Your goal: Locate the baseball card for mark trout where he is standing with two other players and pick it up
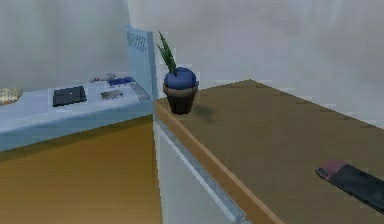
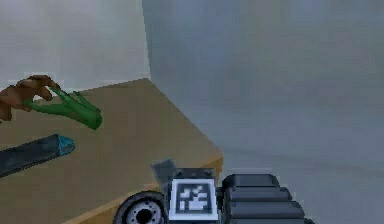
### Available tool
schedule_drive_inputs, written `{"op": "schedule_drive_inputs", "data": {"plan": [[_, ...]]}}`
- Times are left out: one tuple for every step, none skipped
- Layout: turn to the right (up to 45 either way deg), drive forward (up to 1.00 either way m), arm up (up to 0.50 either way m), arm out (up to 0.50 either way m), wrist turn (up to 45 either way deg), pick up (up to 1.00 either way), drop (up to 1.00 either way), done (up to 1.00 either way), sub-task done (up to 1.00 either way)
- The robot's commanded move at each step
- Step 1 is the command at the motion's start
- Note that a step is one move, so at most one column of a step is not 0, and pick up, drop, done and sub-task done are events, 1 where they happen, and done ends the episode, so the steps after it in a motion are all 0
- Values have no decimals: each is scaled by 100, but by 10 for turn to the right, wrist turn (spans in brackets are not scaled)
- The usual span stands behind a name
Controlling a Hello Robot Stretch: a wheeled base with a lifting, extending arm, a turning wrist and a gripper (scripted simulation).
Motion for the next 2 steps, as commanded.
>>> {"op": "schedule_drive_inputs", "data": {"plan": [[0,0,0,0,450,0,0,0,0],[0,0,0,0,450,0,0,0,0]]}}
